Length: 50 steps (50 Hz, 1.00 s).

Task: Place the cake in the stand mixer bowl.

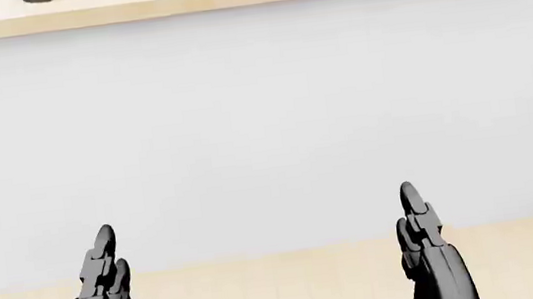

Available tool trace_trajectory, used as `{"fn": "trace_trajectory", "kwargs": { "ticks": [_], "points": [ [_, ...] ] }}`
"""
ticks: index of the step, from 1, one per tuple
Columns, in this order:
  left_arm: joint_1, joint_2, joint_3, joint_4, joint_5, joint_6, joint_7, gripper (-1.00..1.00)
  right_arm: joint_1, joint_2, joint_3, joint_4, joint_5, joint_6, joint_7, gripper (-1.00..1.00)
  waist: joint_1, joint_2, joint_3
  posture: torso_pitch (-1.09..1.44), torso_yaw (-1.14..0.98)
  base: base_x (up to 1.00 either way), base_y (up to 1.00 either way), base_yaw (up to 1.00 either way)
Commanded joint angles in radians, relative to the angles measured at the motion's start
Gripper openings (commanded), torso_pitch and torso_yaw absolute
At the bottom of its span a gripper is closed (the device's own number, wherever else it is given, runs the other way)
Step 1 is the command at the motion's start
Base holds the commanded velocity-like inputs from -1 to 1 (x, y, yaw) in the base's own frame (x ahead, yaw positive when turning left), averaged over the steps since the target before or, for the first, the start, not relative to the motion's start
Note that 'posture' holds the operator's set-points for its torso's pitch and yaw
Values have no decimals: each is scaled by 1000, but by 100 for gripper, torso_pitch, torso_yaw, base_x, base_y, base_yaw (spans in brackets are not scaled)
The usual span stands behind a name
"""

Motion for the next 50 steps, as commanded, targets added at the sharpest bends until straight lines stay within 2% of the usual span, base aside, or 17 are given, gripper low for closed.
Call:
{"fn": "trace_trajectory", "kwargs": {
  "ticks": [1, 3, 4, 5, 7, 12, 22, 25, 33, 38, 47, 48, 50],
  "points": [
    [-43, 14, 15, -96, 3, -42, 8, 100, -42, -10, -10, -120, -7, -22, -17, 100, -2, -8, -1, 0, 0, 0, 0, 0],
    [-42, 17, 19, -111, 13, -34, 12, 100, -39, -11, -12, -148, -8, -8, -16, 100, 8, -1, -64, 0, 0, 0, 0, 0],
    [-47, 18, 23, -99, 15, -37, 12, 100, -41, -12, -10, -158, -13, 3, -15, 100, 7, -2, -36, 0, 0, 0, 0, 0],
    [-51, 20, 26, -89, 15, -42, 10, 100, -42, -13, -10, -167, -16, 12, -15, 100, 7, -7, -19, 0, 0, 0, 0, 0],
    [-47, 21, 30, -118, 13, -24, 7, 100, -47, -15, -10, -185, -32, 35, -19, 100, 8, -7, -67, 0, 0, 0, 0, 0],
    [-43, 28, 42, -179, 25, 6, 15, 100, -40, -15, -9, -267, -68, 80, -31, 100, 9, -5, -79, 0, 0, 0, 0, 0],
    [-38, 35, 69, -415, 39, 141, 5, 100, -45, -18, -16, -455, -102, 174, -21, 100, 8, -2, -89, 0, 0, 0, 0, 0],
    [-54, 41, 89, -530, 32, 231, 1, 100, -62, -22, -22, -525, -113, 222, -15, 100, 9, -1, -92, 0, 0, 0, 0, 0],
    [-104, 51, 100, -665, 39, 346, -5, 100, -118, -29, -22, -667, -153, 329, -5, 100, 8, 0, -87, 0, 0, 0, 0, 0],
    [-126, 63, 126, -804, 17, 456, -9, 100, -146, -31, -19, -734, -173, 381, 2, 100, 6, 1, -82, 0, 0, 0, 0, 0],
    [-146, 67, 138, -842, -2, 490, 0, 100, -171, -35, -12, -738, -223, 422, -3, 100, 8, 3, -75, 0, 0, 0, 0, 0],
    [-144, 68, 136, -841, 0, 487, 1, 100, -172, -34, -12, -740, -224, 425, -2, 100, 7, 9, -89, 0, 0, 0, 6, 0],
    [-144, 69, 134, -845, 0, 490, 2, 100, -174, -33, -10, -738, -228, 426, -2, 100, 5, 7, -69, 0, 0, 0, 14, 0]
  ]
}}
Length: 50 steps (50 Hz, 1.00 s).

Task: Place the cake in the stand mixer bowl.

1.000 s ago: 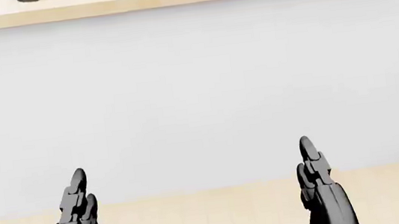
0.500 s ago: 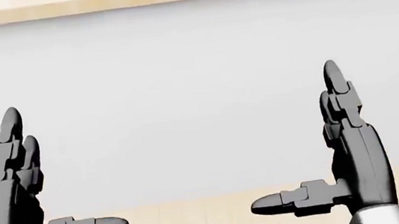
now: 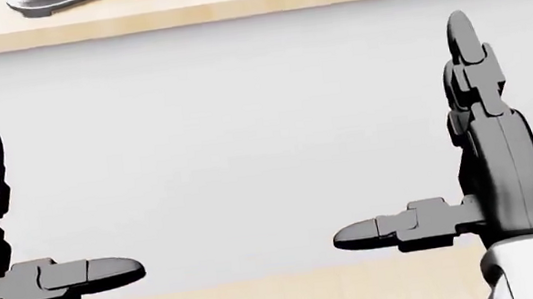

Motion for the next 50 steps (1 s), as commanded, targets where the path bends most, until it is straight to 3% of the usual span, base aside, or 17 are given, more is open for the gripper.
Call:
{"fn": "trace_trajectory", "kwargs": {
  "ticks": [1, 5, 8, 9, 11, 19, 25, 26, 27, 29, 35, 38, 39, 40, 46, 48, 50],
  "points": [
    [-21, 8, 3, -48, 0, -30, 3, 100, -23, -1, -1, -41, -10, -27, -6, 100, -1, -6, -13, 0, 0, 0, 23, 0],
    [-18, 10, 4, -55, 5, -30, 3, 100, -26, 2, 2, -49, -14, -20, -5, 100, -6, 15, -9, 0, 0, 0, 22, 0],
    [-19, 11, 7, -61, 6, -27, 1, 100, -28, 3, 5, -54, -18, -14, -5, 100, -7, 76, -1, 0, 0, 0, 22, 0],
    [-21, 12, 6, -69, 7, -16, 1, 100, -28, 4, 7, -53, -19, -15, -6, 100, -4, 45, -3, 0, 0, 0, 23, 0],
    [-16, 10, 5, -61, 8, -31, 0, 100, -26, 4, 6, -51, -19, -17, -6, 100, -7, 54, -1, 0, 0, 0, 23, 0],
    [-7, 5, 5, -67, 10, -36, -4, 100, -24, 6, 7, -42, -16, -24, -8, 100, -11, 1, -2, 0, 0, 0, 23, 0],
    [-7, 6, 10, -93, 7, -19, -7, 100, -22, 7, 5, -43, -12, -27, -9, 100, -10, -68, -9, 0, 0, 0, 23, 0],
    [-6, 5, 10, -87, 6, -24, -7, 100, -22, 7, 5, -43, -11, -25, -10, 100, -19, -34, -7, 0, 0, 0, 23, 0],
    [-6, 5, 9, -86, 7, -26, -7, 100, -23, 8, 6, -44, -11, -23, -9, 100, -8, -56, -9, 0, 0, 0, 23, 0],
    [-5, 5, 10, -83, 6, -27, -8, 100, -23, 7, 6, -46, -11, -22, -10, 100, -10, -59, -19, 0, 0, 0, 23, 0],
    [-1, 5, 7, -81, 10, -34, -9, 100, -24, 7, 7, -46, -11, -21, -12, 100, -11, 8, 0, 0, 0, 0, 23, 0],
    [1, 4, 7, -80, 11, -36, -9, 100, -23, 8, 8, -45, -11, -23, -13, 100, -9, 111, -25, 0, 0, 0, 23, 0],
    [0, 5, 8, -82, 11, -34, -10, 100, -24, 8, 8, -43, -11, -25, -14, 100, -3, 54, -11, 0, 0, 0, 23, 0],
    [1, 5, 9, -84, 11, -33, -11, 100, -23, 8, 8, -46, -10, -25, -13, 100, -6, 68, -6, 0, 0, 0, 23, 0],
    [2, 6, 11, -82, 15, -41, -12, 100, -22, 7, 6, -47, -9, -26, -14, 100, -5, 1, 1, 0, 0, 0, 23, 0],
    [7, 5, 10, -87, 18, -43, -13, 100, -20, 7, 6, -47, -7, -32, -14, 100, -6, -30, 2, 0, 0, 0, 23, 0],
    [10, 4, 12, -86, 19, -48, -15, 100, -18, 7, 4, -48, -5, -37, -14, 100, -8, -83, -12, 0, 0, 0, 23, 0]
  ]
}}
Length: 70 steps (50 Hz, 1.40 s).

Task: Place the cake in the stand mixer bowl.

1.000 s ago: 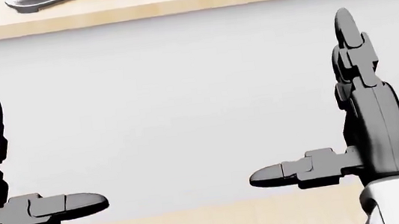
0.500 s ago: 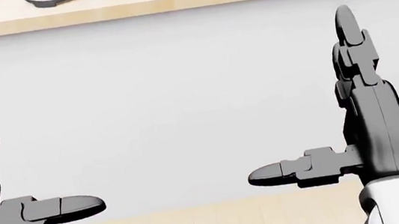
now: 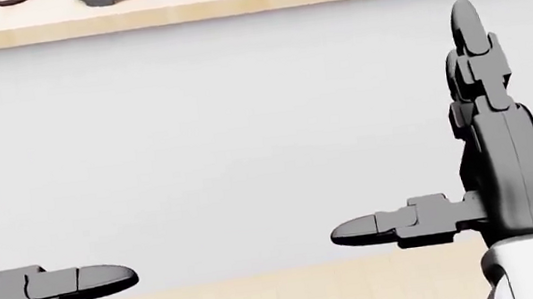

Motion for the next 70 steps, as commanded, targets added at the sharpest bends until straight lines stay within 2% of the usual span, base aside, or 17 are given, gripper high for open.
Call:
{"fn": "trace_trajectory", "kwargs": {
  "ticks": [1, 8, 11, 13, 14, 22, 27, 28, 31, 35, 39, 53, 54, 56, 61, 66, 70],
  "points": [
    [-14, 8, 4, -25, 1, -29, -2, 100, -14, 0, -2, -24, 0, -24, -4, 100, -7, 8, -9, 0, 0, 0, 23, 0],
    [-10, 7, 5, -32, 8, -31, -4, 100, -13, 0, -3, -24, 3, -28, -2, 100, 4, 35, -6, 0, 0, 0, 23, 0],
    [-12, 8, 6, -35, 11, -27, -5, 100, -13, 0, -3, -24, 4, -29, -2, 100, -1, 88, -4, 0, 0, 0, 23, 0],
    [-13, 9, 7, -34, 13, -30, -6, 100, -12, 0, -3, -28, 2, -28, -4, 100, 3, 171, -29, 0, 0, 0, 23, 0],
    [-13, 8, 7, -36, 14, -29, -6, 100, -12, -1, -2, -30, 1, -27, -3, 100, 10, 117, -10, 0, 0, 0, 23, 0],
    [-10, 7, 5, -32, 18, -37, -9, 100, -12, 0, -2, -33, 1, -26, -4, 100, 7, 58, -6, 0, 0, 0, 23, 0],
    [-4, 3, -5, -31, 25, -49, -13, 100, -9, 0, -7, -34, 7, -28, -5, 100, 5, -20, -11, 0, 0, 0, 23, 0],
    [-3, 3, -6, -32, 26, -48, -13, 100, -8, 0, -8, -35, 8, -28, -5, 100, -6, 17, -8, 0, 0, 0, 23, 0],
    [-5, 4, -3, -38, 28, -41, -15, 100, -8, -1, -9, -38, 8, -26, -6, 100, 2, 2, -19, 0, 0, 0, 23, 0],
    [-7, 3, -8, -34, 33, -44, -15, 100, -7, -1, -11, -37, 12, -27, -7, 100, 4, 41, -4, 0, 0, 0, 23, 0],
    [-8, 2, -9, -45, 35, -33, -16, 100, -9, -1, -10, -36, 13, -26, -8, 100, 0, 151, -24, 0, 0, 0, 23, 0],
    [-2, 0, -11, -35, 41, -50, -21, 100, -11, -1, -6, -34, 9, -26, -10, 100, 3, -24, -12, 0, 0, 0, 23, 0],
    [-1, 0, -10, -31, 42, -54, -21, 100, -11, -1, -7, -35, 9, -25, -10, 100, -6, 12, -9, 0, 0, 0, 23, 0],
    [-1, 0, -10, -34, 42, -51, -21, 100, -11, -1, -7, -35, 9, -26, -10, 100, 2, -6, -15, 0, 0, 0, 23, 0],
    [-1, 0, -10, -33, 44, -52, -21, 100, -12, -2, -9, -30, 11, -30, -10, 100, 5, 37, -6, 0, 0, 0, 23, 0],
    [0, -1, -9, -33, 44, -53, -22, 100, -11, -2, -9, -29, 11, -32, -10, 100, -5, 144, -31, 0, 0, 0, 23, 0],
    [1, -1, -8, -29, 45, -59, -22, 100, -9, -2, -9, -31, 11, -33, -10, 100, 7, 99, -9, 0, 0, 0, 23, 0]
  ]
}}
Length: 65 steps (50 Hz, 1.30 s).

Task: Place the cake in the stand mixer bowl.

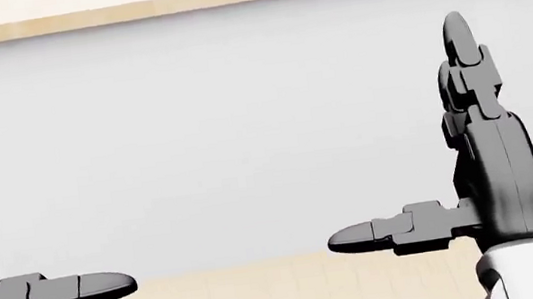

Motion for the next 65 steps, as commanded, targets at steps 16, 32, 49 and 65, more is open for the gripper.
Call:
{"fn": "trace_trajectory", "kwargs": {
  "ticks": [16, 32, 49, 65],
  "points": [
    [-13, -1, -10, -38, -2, -51, -5, 100, -16, -6, -20, -51, -8, -57, -24, 100, 13, -55, -27, 0, 0, 0, 6, 0],
    [-33, 12, 16, -22, -14, -54, -1, 100, -13, -6, -18, -54, -27, -66, -20, 100, 3, -1, -2, 0, 0, 16, 0, 0],
    [-38, 17, 21, -28, -18, -44, 0, 100, -9, -5, -16, -77, -35, -56, -16, 100, -3, -39, 5, 0, 0, 23, 0, 0],
    [-21, 11, 21, -29, -15, -59, -3, 100, -10, -5, -16, -73, -32, -61, -15, 100, 19, -98, -16, 0, 0, 23, 0, 0]
  ]
}}
